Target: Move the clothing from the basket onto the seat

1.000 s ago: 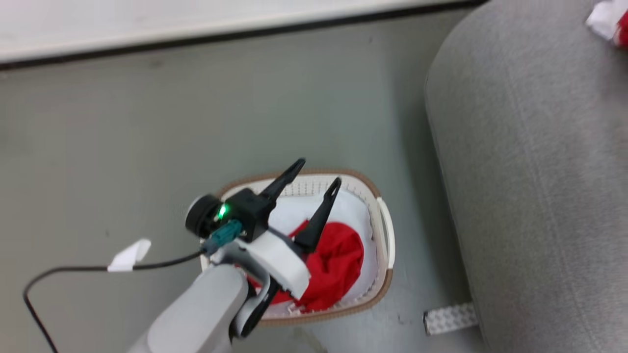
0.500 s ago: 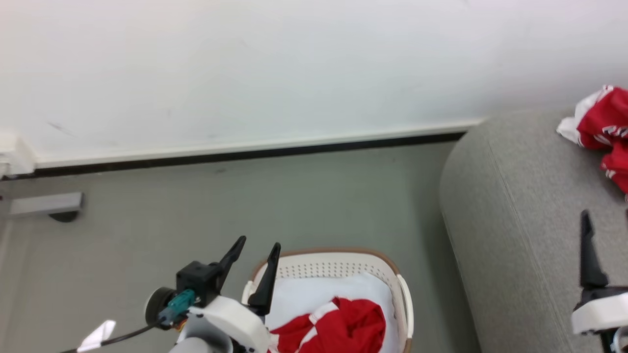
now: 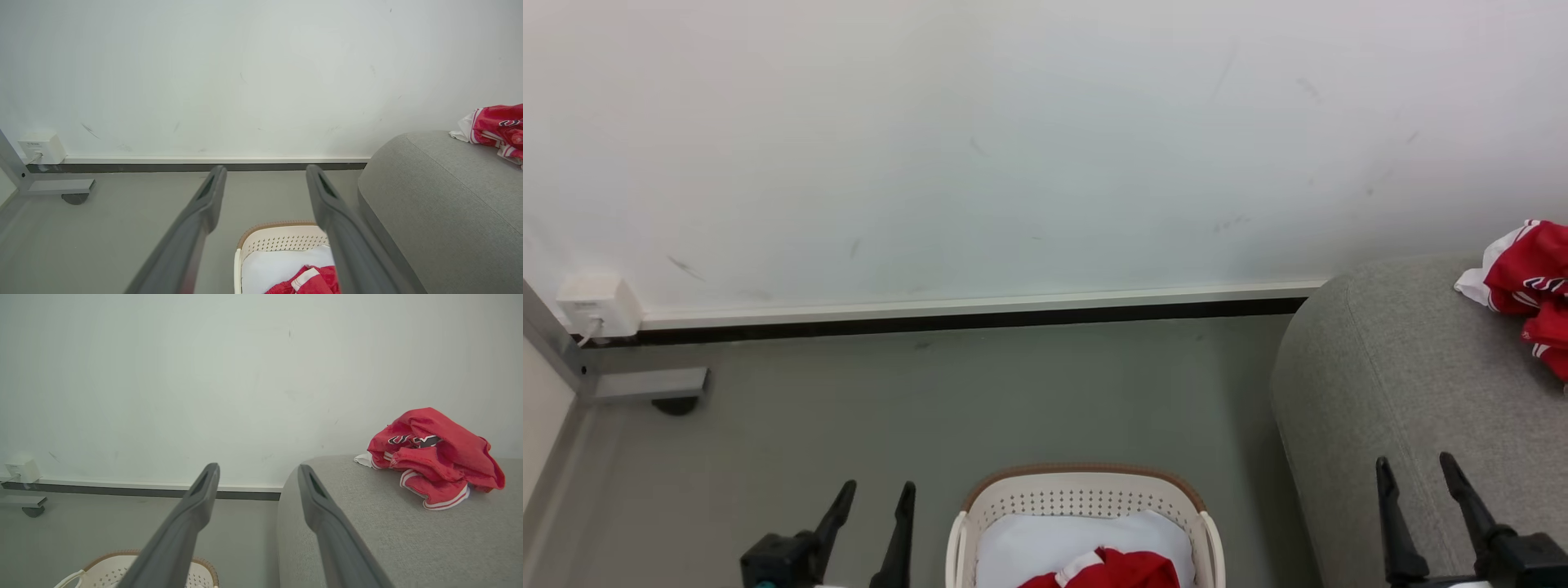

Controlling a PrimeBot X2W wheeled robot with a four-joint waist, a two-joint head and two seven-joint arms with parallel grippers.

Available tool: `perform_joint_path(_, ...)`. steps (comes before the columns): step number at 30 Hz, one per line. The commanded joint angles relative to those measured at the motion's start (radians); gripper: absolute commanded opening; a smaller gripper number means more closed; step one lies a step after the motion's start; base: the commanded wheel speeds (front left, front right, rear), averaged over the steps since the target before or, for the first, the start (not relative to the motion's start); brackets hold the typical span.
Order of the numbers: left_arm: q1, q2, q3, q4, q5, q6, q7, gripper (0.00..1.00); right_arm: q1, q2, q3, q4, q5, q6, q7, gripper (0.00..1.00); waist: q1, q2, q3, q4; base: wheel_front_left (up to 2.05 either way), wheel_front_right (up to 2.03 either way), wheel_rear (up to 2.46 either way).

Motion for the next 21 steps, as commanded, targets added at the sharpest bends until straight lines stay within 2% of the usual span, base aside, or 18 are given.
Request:
perform_joint_path(1,0.024,-0.006,0.022,-0.009,0.019,-0.006,-0.001,1.00,0.022,0.000,0.006,0.007,0.004,-0.002,0.001,1.00,0.0003,0.0000,-0.007,-0.005,0.00,0.00,0.00)
perform_joint_path(10,0.120,-0.072,0.153,-0.046,0.115,-0.071,-0.001,1.00,0.051,0.014,0.032,0.031,-0.007,-0.002,0.001,1.00,0.0003,0.0000,-0.028,-0.037,0.00,0.00,0.00)
perform_joint_path(21,0.142,-0.124,0.228,-0.033,0.182,-0.132,-0.001,1.00,0.042,0.016,0.036,0.051,-0.012,-0.002,0.001,1.00,0.0003,0.0000,-0.033,-0.035,0.00,0.00,0.00)
